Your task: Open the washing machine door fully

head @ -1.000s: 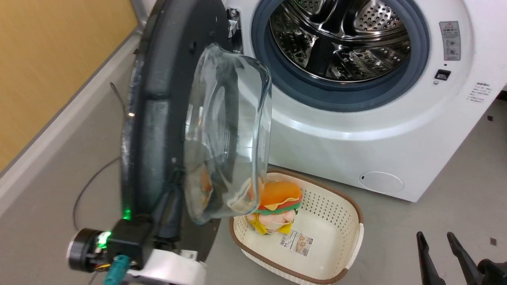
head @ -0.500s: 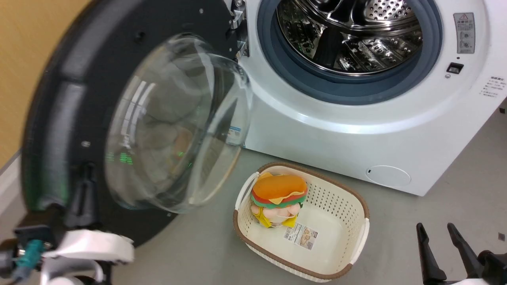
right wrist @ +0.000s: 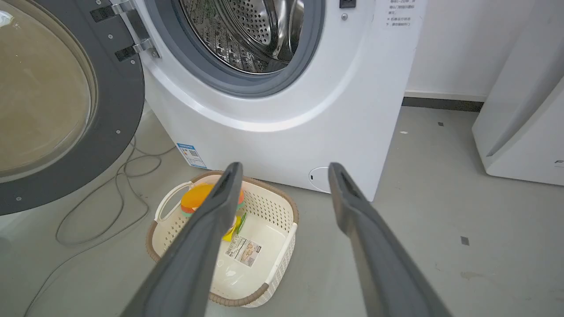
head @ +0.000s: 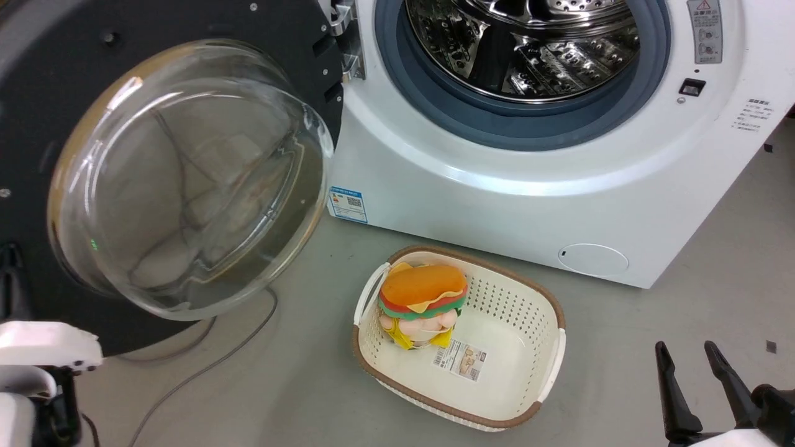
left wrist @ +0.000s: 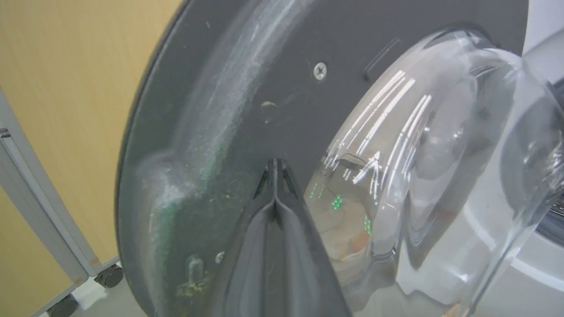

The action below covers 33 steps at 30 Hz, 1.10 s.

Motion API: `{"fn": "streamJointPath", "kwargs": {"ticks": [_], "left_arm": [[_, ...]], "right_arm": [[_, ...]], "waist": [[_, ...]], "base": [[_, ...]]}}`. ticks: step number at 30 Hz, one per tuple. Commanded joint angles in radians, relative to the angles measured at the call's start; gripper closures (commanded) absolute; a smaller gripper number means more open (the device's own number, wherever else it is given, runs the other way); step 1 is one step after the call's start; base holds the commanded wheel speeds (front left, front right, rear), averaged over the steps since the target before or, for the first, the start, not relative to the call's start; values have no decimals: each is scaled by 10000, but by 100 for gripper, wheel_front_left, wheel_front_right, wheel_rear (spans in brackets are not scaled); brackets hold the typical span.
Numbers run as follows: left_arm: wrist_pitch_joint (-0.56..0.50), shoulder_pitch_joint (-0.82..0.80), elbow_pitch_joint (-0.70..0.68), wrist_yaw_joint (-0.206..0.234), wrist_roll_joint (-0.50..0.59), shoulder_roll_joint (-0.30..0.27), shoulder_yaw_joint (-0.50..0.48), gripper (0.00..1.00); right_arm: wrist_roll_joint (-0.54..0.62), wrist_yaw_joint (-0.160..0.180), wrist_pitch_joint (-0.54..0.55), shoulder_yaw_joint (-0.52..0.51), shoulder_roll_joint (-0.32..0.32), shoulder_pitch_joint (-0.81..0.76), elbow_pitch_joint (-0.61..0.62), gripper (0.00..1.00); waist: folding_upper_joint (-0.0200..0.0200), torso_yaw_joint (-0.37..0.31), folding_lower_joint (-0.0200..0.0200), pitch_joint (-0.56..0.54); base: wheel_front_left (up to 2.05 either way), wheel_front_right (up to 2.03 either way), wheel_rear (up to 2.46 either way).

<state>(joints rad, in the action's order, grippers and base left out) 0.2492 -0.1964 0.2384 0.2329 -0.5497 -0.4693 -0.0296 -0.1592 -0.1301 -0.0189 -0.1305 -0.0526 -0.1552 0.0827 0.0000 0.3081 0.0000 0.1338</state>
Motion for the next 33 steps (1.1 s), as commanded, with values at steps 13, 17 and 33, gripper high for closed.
{"fn": "streamJointPath", "kwargs": {"ticks": [13, 17, 33], "left_arm": [[124, 761, 390, -755, 997, 993, -900, 100], [124, 1727, -209, -711, 1188, 1432, -759, 100], [-369, 3284, -2652, -660, 2193, 2502, 1483, 0]], "right_arm": [[-287, -6, -228, 21, 24, -36, -304, 0], [-406, -6, -383, 95, 24, -128, -475, 0], [-359, -6, -589, 266, 24, -147, -290, 0]], "waist": [[0, -181, 0, -638], [0, -223, 0, -966], [0, -1053, 0, -1308]], "base": [[0, 0, 0], [0, 0, 0], [0, 0, 0]]}}
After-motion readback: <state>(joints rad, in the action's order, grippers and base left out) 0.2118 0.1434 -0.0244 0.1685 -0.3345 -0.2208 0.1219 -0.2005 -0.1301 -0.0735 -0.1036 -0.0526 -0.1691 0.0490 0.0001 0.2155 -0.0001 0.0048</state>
